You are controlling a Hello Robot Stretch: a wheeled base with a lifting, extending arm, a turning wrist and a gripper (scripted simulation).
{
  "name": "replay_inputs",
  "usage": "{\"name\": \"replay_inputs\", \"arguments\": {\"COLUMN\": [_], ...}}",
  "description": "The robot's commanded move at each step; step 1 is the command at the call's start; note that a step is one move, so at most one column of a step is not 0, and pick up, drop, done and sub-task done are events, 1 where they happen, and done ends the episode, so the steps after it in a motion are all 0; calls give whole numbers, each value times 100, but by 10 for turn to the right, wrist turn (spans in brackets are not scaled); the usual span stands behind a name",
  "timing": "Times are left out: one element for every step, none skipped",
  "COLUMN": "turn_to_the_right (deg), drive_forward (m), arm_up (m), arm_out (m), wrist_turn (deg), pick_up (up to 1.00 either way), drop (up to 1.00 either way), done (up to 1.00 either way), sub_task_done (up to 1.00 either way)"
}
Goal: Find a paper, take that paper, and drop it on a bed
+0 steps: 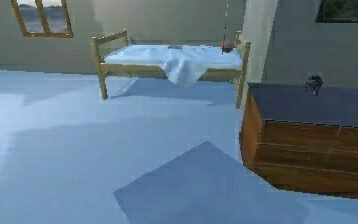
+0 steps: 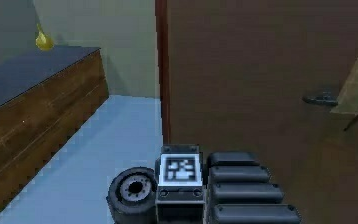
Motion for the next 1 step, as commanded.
{"name": "replay_inputs", "arguments": {"turn_to_the_right": [-60], "drive_forward": [0], "arm_up": [0], "arm_out": [0], "wrist_turn": [0], "pick_up": [0], "drop": [0], "done": [0], "sub_task_done": [0]}}
